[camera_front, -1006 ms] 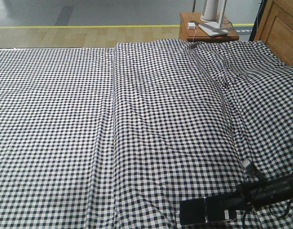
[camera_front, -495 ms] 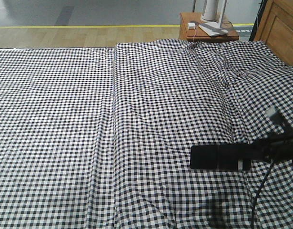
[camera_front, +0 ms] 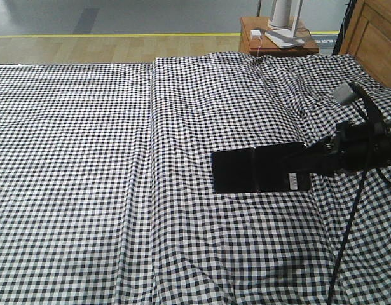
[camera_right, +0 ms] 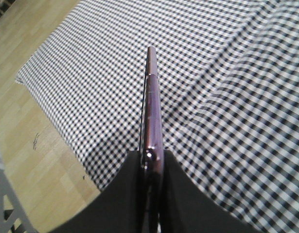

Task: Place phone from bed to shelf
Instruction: 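Lift the phone off the bed with the right gripper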

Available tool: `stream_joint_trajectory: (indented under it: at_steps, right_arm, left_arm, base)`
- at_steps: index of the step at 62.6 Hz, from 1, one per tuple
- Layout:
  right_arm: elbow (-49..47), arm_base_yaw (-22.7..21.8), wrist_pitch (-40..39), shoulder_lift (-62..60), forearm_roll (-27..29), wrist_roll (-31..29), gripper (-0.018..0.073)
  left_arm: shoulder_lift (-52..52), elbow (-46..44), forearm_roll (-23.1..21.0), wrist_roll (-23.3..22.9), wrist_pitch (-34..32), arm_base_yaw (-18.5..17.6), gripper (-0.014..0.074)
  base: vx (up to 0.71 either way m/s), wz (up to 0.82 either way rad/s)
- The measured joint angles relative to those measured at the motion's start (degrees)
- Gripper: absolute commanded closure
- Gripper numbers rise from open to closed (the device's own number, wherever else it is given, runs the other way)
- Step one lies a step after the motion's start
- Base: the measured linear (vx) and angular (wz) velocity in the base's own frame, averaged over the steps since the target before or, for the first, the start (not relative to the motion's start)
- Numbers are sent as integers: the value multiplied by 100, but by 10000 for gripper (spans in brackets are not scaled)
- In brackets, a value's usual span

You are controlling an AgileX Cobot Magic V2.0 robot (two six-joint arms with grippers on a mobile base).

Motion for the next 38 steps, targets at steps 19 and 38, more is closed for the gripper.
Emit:
stream_joint_trajectory:
  at_steps: [19,38]
  right_arm:
    - [15,1005,86,-913,-278,595,562]
    - [17,1686,169,-1488,-697,1062,562]
  left_arm:
    - [0,0,0,0,0,0,595]
    - [0,0,0,0,0,0,595]
  base:
    - [0,0]
    - [0,0]
